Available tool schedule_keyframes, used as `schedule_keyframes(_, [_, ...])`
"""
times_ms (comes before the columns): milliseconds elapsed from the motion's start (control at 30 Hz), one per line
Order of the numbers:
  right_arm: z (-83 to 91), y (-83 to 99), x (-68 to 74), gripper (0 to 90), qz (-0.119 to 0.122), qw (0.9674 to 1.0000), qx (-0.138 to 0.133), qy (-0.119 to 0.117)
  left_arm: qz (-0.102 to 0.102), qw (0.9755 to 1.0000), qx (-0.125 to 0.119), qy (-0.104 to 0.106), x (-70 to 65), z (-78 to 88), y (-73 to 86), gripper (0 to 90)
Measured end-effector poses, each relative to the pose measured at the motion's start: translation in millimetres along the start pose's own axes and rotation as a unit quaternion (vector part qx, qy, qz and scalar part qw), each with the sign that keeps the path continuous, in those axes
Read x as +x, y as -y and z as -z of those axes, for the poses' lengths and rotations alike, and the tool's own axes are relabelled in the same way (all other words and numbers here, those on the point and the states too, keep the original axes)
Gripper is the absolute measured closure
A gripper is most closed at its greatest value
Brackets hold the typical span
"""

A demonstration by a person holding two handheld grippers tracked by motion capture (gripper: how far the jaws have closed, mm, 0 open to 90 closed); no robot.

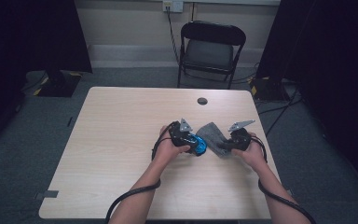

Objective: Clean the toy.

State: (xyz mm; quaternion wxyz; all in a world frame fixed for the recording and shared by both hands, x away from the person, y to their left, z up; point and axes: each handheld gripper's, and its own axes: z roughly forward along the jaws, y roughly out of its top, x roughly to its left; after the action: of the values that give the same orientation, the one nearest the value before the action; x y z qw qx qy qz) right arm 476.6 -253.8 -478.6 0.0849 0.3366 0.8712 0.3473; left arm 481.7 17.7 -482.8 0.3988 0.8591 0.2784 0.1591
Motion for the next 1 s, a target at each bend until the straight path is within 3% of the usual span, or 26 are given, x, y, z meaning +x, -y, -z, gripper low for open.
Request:
schedule_keyframes(433, [17.0,18.5,5.0,76.6,0.013,0.9999,0.003,-0.01,0.001,1.0,0.002,0.0,-0.1,0.0,-0.5,17.0])
schedule_keyframes(633, [24.0,30.3,5.7,76.6,0.002,0.9998,-0.007,-0.016,0.001,1.0,0.008,-0.001,0.1,0.1,-1.7,17.0])
schedule_keyframes(900, [35.4,37.4,10.7,76.4,0.012,0.9998,0.005,-0.014,0.001,0.9999,0.01,-0.002,0.4,0.1,-2.2,17.0])
schedule_keyframes(1000, [42.2,38.8,9.0,76.5,-0.004,0.9999,-0.008,-0.007,0.002,0.9999,0.01,-0.003,0.3,0.1,-2.1,17.0])
